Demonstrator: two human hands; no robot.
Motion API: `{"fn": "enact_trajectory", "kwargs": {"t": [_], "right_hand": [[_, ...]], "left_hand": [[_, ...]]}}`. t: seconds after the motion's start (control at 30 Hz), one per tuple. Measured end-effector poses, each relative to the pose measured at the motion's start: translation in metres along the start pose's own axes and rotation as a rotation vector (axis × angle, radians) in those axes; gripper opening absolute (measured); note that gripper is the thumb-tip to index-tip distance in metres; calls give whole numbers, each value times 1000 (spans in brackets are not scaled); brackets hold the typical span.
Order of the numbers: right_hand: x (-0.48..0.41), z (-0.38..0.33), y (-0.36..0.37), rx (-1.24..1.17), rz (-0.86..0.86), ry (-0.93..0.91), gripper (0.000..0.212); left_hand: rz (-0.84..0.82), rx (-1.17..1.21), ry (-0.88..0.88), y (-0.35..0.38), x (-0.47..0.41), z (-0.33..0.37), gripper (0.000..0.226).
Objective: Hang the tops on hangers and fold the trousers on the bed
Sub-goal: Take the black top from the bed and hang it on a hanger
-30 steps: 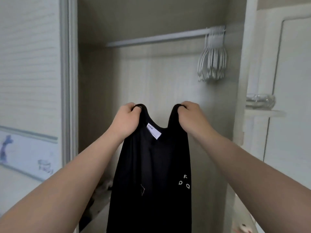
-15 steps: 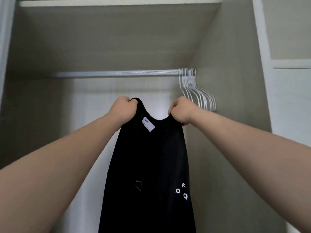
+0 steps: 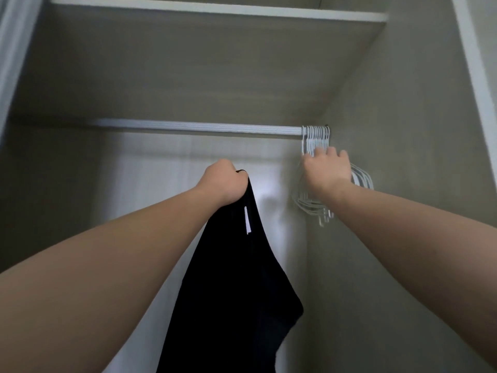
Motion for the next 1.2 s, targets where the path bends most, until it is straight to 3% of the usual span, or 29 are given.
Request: {"fn": "enact_trajectory", "kwargs": {"t": [0.4,0.77,0.9,1.0,1.2], "right_hand": [[-15,2,15,138,56,-9,37],[-26,26,-2,-100,81,-10,37],[-25,34,-15,-307,83,26,34],[-13,47,-20,-623,97,131,25],[36,57,-24,-1243,176,285,21]], "left_hand": [[-17,22,-46,-1,3,-24,37],[8,6,-32,-3,0,-16,38],[86,-39,1,-7,1,-12,29],[146,-73,36,-8,2,-9,27],[75,87,62,15,5,-2,24]]}}
Point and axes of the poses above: each hand's wrist, its own x-axis away from the middle knuckle, its own y-axis out of the palm, z = x × y, the point moved 10 cm from there along -x, towards the middle knuckle, and after that the axes turned 8 degrees about -z, right-handed, at the moved point
